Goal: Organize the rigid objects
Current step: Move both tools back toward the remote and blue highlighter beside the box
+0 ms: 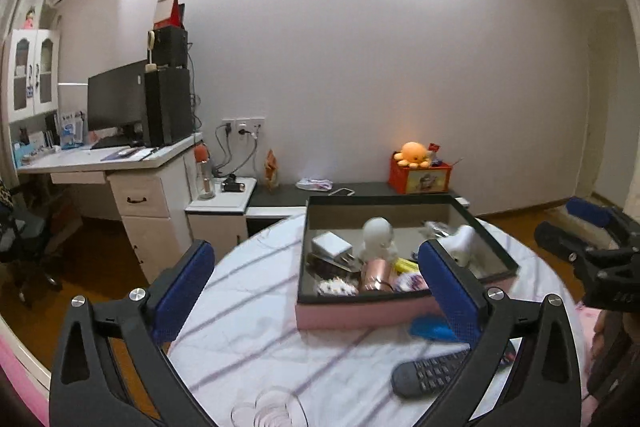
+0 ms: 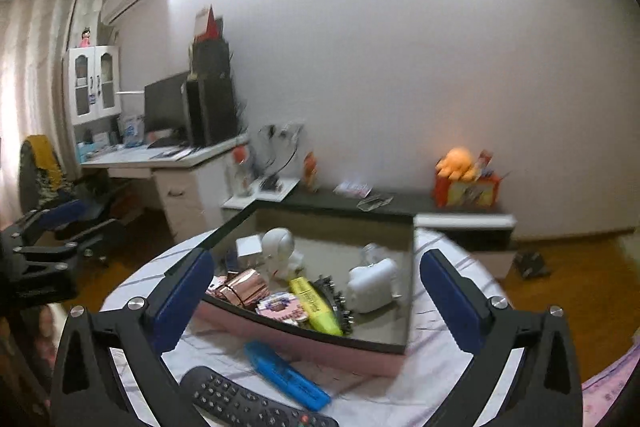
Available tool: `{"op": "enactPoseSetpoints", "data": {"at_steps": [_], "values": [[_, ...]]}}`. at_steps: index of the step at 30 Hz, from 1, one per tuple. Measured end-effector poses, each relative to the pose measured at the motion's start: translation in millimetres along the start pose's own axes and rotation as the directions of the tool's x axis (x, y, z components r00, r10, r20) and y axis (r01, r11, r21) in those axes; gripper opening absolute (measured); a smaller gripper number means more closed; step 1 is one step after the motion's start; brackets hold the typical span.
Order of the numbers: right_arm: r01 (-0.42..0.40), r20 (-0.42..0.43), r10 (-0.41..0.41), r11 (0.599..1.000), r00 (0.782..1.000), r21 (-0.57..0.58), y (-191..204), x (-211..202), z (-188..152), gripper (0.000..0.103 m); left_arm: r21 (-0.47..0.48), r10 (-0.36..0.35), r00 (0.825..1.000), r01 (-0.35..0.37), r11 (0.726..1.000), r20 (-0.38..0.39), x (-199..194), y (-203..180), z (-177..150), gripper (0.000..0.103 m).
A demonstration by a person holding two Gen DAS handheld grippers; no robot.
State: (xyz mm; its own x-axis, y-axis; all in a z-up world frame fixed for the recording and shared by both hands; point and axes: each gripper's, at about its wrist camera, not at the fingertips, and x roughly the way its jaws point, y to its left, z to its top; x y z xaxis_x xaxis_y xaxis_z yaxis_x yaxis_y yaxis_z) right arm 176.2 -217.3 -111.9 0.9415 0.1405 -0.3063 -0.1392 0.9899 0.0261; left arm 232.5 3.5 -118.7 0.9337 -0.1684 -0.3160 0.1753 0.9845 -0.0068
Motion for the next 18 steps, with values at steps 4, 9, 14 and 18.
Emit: {"op": "enactPoseSetpoints", "data": {"at_steps": [4,9,14,18], "values": [[0.002,-0.032,-0.003,1.0,0.999,-0.005,4.7,-15.5,-10.9,0.103,0.01,0.027,1.0,-0.026,1.0,-0.016,-16.9,2.4,-5.2,0.103],[0.024,-0.054,-0.024,1.0,0.998,0.003,-0.7,-37.7,-22.5,0.103,0.024,0.02,1.0,-0.02,1.0,-0.016,-37.0,-1.4,-8.8,0.103],[0.04,-0.09,-0.039,0.999,0.995,0.008,-6.4,-47.8,-32.7,0.103,0.086,0.012,0.999,-0.008,0.996,-0.037,-47.9,-15.7,-17.8,0.103],[0.069,-0.137,-0.067,0.998,0.988,0.011,-12.3,-44.4,-47.4,0.103,0.139,-0.014,0.996,0.027,0.99,-0.091,-44.9,-28.9,-28.0,0.103]]}}
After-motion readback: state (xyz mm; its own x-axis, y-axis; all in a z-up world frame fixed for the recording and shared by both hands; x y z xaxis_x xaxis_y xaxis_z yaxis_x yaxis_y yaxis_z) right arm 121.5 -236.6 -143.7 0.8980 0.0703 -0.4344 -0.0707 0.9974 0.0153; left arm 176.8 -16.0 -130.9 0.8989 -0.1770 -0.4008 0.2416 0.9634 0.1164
